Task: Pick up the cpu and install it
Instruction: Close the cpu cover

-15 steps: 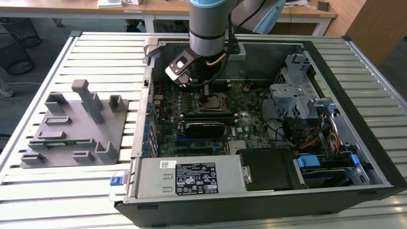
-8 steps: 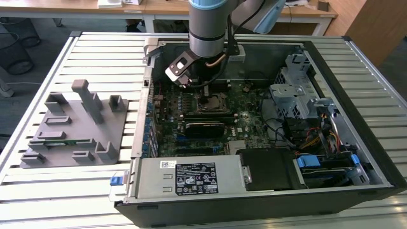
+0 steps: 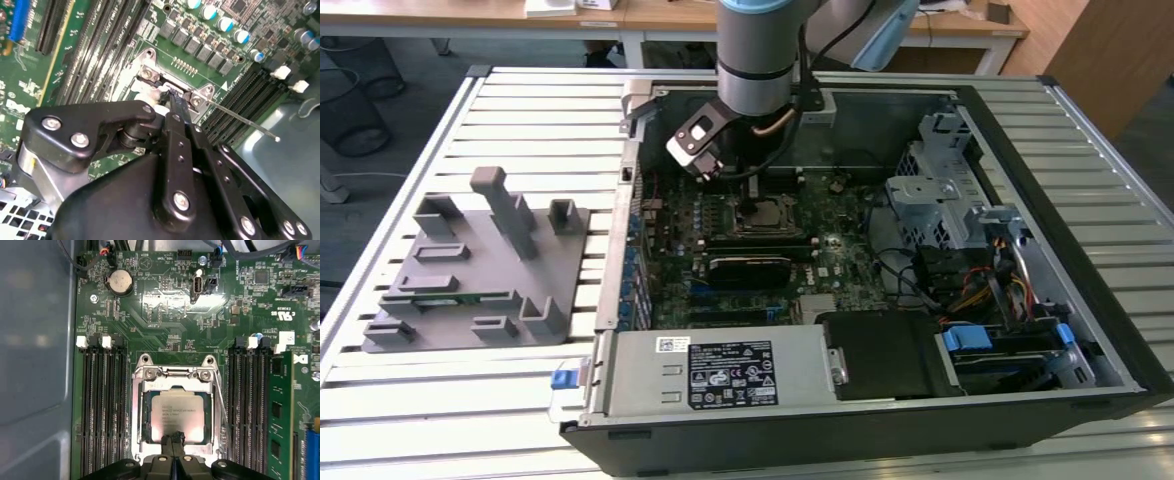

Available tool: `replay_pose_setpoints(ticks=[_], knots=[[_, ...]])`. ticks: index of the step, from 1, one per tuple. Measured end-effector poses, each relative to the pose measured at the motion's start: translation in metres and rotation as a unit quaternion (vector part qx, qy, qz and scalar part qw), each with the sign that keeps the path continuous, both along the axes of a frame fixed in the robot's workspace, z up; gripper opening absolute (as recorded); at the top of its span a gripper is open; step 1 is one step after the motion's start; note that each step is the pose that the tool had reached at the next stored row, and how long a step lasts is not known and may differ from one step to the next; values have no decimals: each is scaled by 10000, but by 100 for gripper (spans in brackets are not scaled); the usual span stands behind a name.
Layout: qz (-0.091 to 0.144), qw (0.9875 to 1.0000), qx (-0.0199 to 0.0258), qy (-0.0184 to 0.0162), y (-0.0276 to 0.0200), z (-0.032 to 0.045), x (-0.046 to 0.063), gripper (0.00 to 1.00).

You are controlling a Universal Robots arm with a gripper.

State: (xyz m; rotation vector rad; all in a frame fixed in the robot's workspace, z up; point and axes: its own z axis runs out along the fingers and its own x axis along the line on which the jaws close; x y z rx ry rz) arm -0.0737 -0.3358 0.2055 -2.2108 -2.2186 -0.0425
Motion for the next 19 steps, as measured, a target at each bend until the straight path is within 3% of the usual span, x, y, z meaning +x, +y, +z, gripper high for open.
replay_pose_setpoints(ticks=[7, 19], knots=[[1, 10000, 2, 1, -1, 4, -12, 11], [3, 10000, 11, 2, 0, -62, -51, 11]])
